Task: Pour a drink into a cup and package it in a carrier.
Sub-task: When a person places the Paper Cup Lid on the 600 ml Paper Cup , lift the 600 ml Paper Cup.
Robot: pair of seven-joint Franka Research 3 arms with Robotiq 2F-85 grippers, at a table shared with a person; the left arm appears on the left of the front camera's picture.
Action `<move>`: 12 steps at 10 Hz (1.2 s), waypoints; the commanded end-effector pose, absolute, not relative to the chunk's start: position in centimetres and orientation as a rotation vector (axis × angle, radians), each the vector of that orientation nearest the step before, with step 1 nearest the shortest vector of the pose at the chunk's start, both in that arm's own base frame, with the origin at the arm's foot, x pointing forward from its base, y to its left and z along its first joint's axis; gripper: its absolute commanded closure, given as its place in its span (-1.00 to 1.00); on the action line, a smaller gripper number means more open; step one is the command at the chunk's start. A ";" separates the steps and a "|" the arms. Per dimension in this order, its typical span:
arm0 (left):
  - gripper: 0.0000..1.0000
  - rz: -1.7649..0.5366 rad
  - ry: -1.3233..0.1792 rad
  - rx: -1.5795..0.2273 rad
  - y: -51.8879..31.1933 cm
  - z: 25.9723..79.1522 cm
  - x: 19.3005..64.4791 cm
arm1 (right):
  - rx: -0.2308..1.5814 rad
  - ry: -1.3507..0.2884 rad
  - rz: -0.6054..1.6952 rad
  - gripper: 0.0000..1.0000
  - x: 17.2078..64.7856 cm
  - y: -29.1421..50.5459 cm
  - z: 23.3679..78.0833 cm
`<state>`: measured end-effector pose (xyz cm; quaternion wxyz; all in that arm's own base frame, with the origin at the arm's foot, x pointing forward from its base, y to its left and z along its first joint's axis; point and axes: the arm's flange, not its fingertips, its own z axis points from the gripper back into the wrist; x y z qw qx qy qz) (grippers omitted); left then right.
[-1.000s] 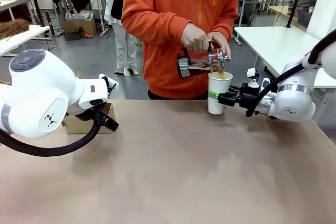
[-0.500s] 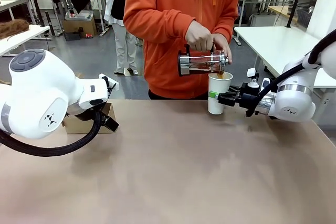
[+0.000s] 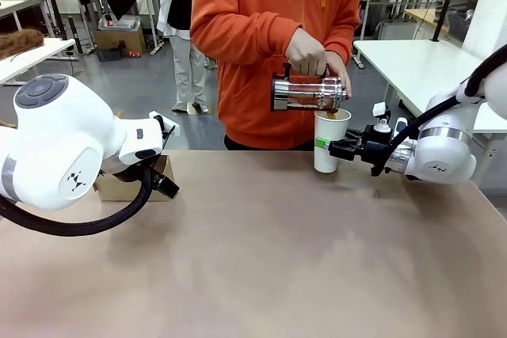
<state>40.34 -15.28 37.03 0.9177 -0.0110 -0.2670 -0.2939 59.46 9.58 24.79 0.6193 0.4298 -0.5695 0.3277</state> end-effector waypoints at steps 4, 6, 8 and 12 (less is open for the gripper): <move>-1.00 -0.604 -0.550 -0.025 -15.3 37.1 40.3 | 0.986 -1.315 0.756 -0.61 59.5 9.6 25.2; -1.00 -0.604 -0.550 -0.025 -15.3 37.1 40.3 | 0.986 -1.315 0.756 -0.61 59.5 9.6 25.2; -1.00 -0.604 -0.550 -0.025 -15.3 37.1 40.3 | 0.986 -1.315 0.756 -0.61 59.5 9.6 25.2; -1.00 -0.604 -0.550 -0.025 -15.3 37.1 40.3 | 0.986 -1.315 0.756 -0.61 59.5 9.6 25.2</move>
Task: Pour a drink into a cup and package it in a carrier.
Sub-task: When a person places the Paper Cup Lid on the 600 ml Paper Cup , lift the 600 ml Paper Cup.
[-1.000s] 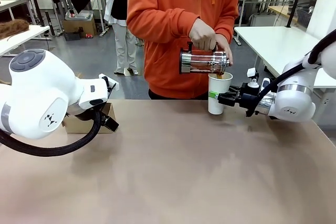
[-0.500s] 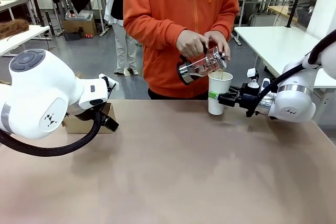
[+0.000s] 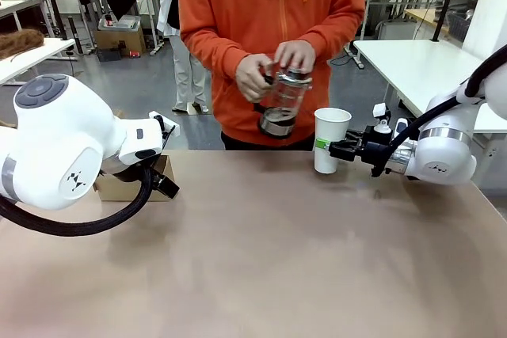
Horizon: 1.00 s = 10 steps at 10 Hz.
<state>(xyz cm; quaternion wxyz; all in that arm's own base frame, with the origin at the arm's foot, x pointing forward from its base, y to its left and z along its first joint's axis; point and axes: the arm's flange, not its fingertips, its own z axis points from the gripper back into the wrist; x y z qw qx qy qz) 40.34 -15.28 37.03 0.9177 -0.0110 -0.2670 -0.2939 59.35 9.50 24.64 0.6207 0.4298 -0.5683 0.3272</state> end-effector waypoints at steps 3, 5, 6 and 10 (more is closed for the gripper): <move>-1.00 -0.604 -0.550 -0.025 -15.3 37.1 40.3 | 0.986 -1.315 0.756 -0.61 59.5 9.6 25.2; -1.00 -0.604 -0.550 -0.025 -15.3 37.1 40.3 | 0.986 -1.315 0.756 -0.61 59.5 9.6 25.2; -1.00 -0.604 -0.550 -0.025 -15.3 37.1 40.3 | 0.986 -1.315 0.756 -0.61 59.5 9.6 25.2; -1.00 -0.604 -0.550 -0.025 -15.3 37.1 40.3 | 0.986 -1.315 0.756 -0.61 59.5 9.6 25.2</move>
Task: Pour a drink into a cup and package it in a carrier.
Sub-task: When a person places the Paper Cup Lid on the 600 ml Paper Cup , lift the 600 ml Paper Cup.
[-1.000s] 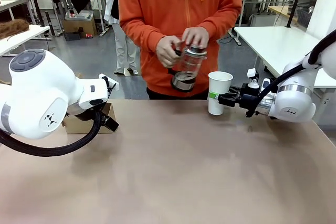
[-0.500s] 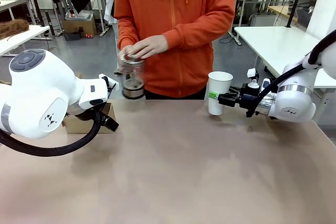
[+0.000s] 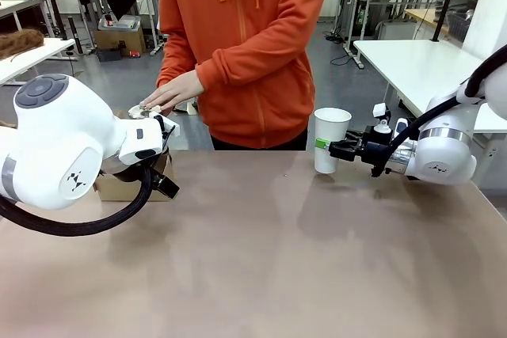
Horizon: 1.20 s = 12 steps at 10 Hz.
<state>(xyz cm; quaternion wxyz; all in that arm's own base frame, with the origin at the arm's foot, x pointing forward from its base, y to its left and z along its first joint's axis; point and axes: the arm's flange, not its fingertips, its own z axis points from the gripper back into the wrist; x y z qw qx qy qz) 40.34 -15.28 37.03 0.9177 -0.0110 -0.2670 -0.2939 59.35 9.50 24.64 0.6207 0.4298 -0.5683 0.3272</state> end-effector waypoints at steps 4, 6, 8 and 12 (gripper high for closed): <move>-1.00 -0.604 -0.550 -0.025 -15.3 37.1 40.3 | 0.986 -1.315 0.756 -0.61 59.5 9.6 25.2; -1.00 -0.604 -0.550 -0.025 -15.3 37.1 40.3 | 0.986 -1.315 0.756 -0.61 59.5 9.6 25.2; -1.00 -0.604 -0.550 -0.025 -15.3 37.1 40.3 | 0.986 -1.315 0.756 -0.61 59.5 9.6 25.2; -1.00 -0.604 -0.550 -0.025 -15.3 37.1 40.3 | 0.986 -1.315 0.756 -0.61 59.5 9.6 25.2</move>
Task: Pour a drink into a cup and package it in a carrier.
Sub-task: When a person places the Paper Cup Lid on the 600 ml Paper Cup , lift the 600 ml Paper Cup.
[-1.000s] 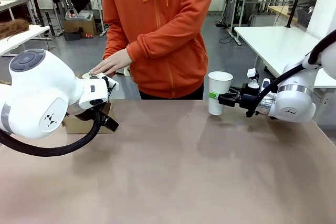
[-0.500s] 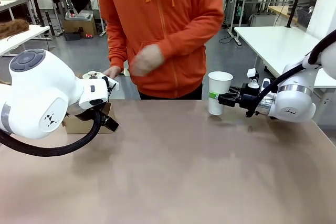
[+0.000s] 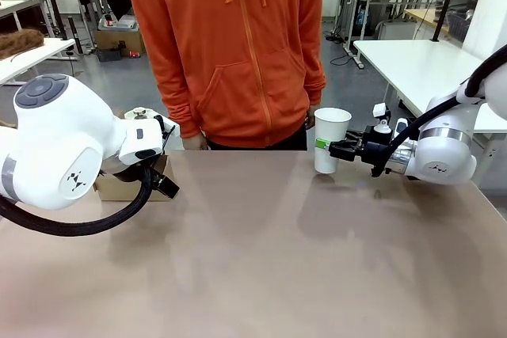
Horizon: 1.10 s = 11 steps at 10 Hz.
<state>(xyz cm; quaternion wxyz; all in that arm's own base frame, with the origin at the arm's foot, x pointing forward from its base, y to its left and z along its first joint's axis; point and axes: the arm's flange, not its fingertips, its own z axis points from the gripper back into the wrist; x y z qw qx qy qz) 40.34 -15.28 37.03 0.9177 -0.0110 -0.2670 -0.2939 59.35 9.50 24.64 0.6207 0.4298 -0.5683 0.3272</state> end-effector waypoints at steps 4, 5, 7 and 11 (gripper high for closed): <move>-1.00 -0.604 -0.550 -0.025 -15.3 37.1 40.3 | 0.986 -1.315 0.756 -0.61 59.5 9.6 25.2; -1.00 -0.604 -0.550 -0.025 -15.3 37.1 40.3 | 0.986 -1.315 0.756 -0.61 59.5 9.6 25.2; -1.00 -0.604 -0.550 -0.025 -15.3 37.1 40.3 | 0.986 -1.315 0.756 -0.61 59.5 9.6 25.2; -1.00 -0.604 -0.550 -0.025 -15.3 37.1 40.3 | 0.986 -1.315 0.756 -0.61 59.5 9.6 25.2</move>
